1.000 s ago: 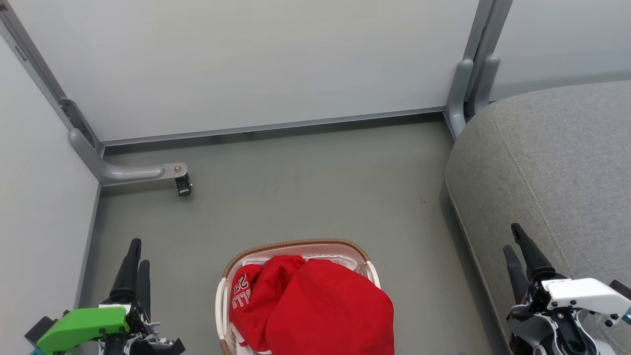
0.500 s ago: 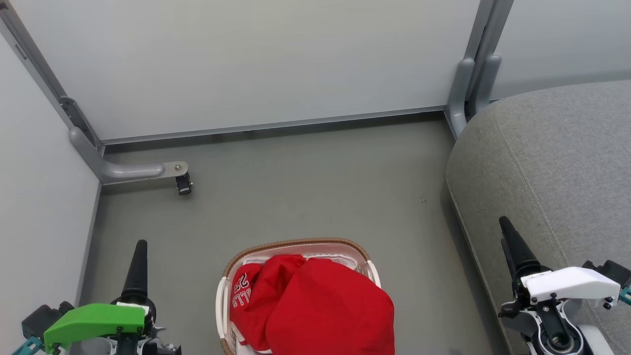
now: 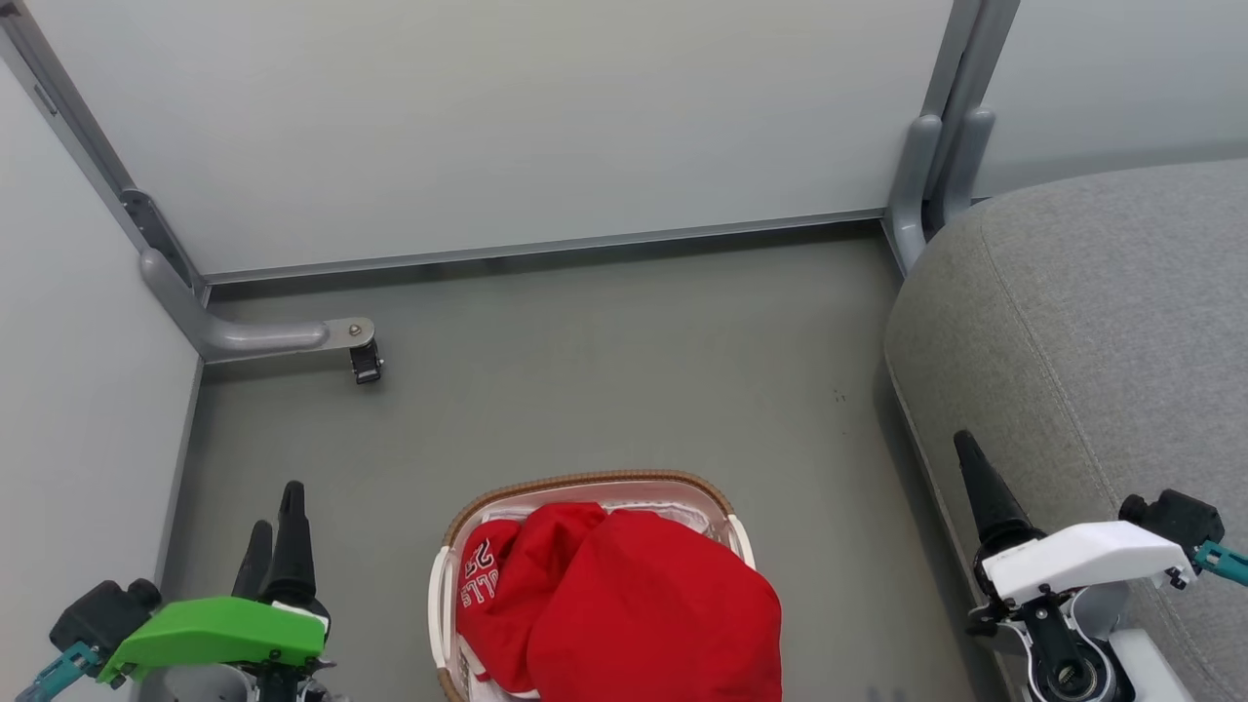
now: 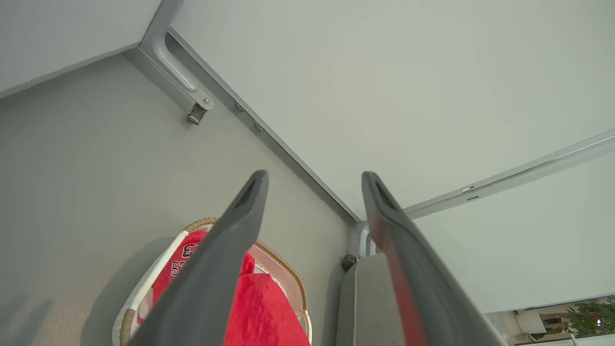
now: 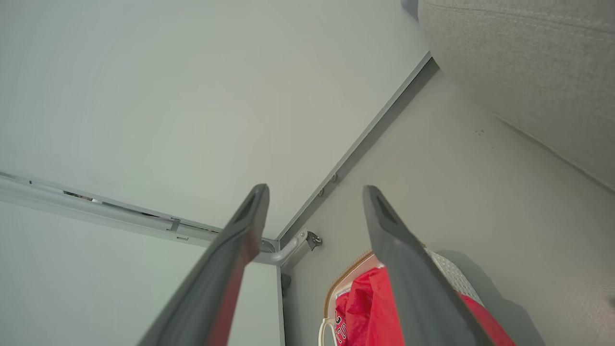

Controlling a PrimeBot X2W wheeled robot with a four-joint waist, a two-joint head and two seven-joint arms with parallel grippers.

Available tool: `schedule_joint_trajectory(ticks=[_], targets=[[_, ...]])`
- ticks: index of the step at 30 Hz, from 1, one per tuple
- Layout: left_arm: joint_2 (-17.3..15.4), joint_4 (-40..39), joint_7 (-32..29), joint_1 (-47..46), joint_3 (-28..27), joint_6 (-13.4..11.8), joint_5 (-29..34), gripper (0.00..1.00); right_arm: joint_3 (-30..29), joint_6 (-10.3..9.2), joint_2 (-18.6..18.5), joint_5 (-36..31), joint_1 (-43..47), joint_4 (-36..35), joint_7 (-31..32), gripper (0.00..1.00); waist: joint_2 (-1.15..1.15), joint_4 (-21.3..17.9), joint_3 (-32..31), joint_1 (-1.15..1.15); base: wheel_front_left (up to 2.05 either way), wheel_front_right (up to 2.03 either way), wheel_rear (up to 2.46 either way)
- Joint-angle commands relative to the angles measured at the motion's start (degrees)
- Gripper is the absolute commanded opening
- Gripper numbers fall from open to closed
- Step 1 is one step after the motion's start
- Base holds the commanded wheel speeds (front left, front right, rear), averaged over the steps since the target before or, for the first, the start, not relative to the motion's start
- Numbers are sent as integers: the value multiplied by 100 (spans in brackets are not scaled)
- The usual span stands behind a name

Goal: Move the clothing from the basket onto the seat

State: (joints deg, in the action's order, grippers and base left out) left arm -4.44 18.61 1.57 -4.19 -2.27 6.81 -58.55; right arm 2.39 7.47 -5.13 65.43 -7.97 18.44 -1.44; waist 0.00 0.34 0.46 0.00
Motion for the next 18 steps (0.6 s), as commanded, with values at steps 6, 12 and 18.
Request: schedule_joint_trajectory(ticks=[6, 12, 18], targets=[[-130, 34, 167, -69, 128, -41, 777, 100, 91, 1, -81, -732, -209, 40, -173, 100, 0, 11, 0, 0, 0, 0, 0], [-184, 92, 284, -70, 255, -103, 1314, 100, 161, 2, -99, -1291, -229, 35, -288, 100, 0, 22, 4, 0, 0, 0, 0], [-238, 120, 391, -122, 407, -164, 1801, 100, 287, 2, -127, -1834, -269, 49, -402, 100, 0, 39, 19, 0, 0, 0, 0]])
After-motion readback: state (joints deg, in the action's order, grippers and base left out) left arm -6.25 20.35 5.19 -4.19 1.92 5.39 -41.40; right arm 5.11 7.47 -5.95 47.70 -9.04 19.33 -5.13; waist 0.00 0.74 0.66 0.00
